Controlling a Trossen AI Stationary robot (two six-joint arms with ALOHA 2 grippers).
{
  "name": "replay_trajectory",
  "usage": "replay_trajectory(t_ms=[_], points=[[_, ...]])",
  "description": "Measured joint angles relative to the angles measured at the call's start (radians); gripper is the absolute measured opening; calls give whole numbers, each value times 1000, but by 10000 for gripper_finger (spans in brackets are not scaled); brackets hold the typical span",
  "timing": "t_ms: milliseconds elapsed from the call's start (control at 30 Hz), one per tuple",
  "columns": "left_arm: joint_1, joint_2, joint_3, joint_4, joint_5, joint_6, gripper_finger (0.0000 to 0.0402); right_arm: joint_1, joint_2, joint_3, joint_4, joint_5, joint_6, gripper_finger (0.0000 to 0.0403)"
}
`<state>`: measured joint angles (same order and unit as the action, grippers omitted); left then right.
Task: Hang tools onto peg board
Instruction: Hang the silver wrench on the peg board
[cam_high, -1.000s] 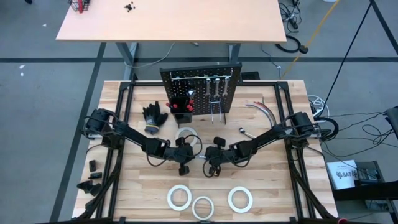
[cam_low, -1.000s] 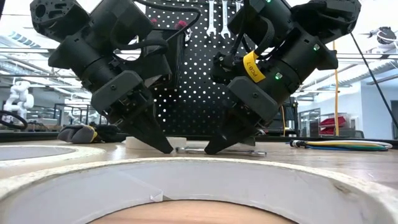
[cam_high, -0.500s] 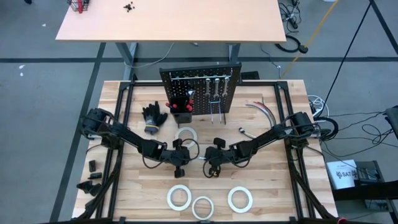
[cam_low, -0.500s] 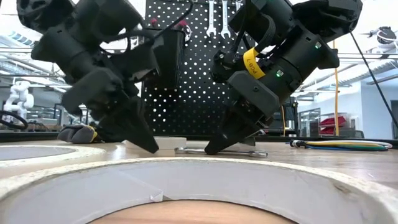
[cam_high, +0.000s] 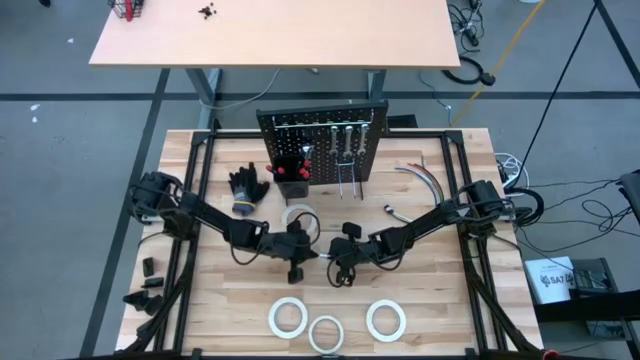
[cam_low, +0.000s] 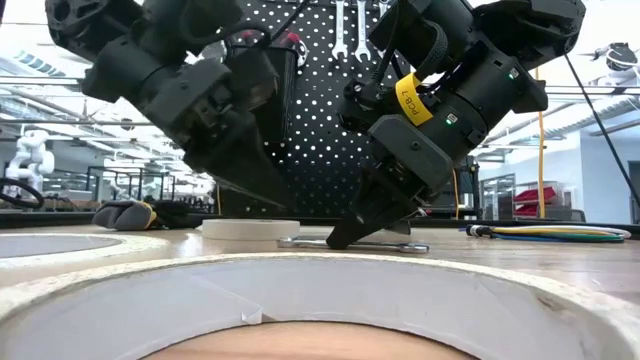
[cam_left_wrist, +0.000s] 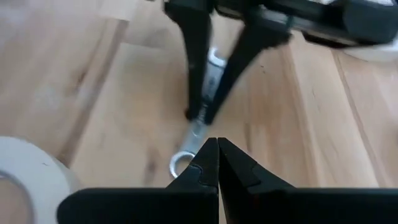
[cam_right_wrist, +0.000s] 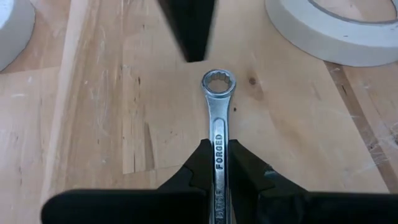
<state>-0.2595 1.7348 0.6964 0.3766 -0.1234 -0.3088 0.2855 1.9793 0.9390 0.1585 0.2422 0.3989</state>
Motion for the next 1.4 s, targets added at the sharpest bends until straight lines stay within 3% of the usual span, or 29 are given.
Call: replay_trajectory(t_ms=[300, 567, 733, 1400], points=[[59, -1, 1, -46, 48, 1, 0, -1, 0, 0, 4, -7, 2, 25], [59, -2, 2, -53, 58, 1, 0, -1, 2, 0, 25, -13, 4, 121], [59, 23, 3, -43, 65, 0, 0, -1, 3, 0, 45, -12, 4, 151], [55, 99, 10, -57, 90, -8, 0, -1, 3, 0, 48, -11, 8, 160]])
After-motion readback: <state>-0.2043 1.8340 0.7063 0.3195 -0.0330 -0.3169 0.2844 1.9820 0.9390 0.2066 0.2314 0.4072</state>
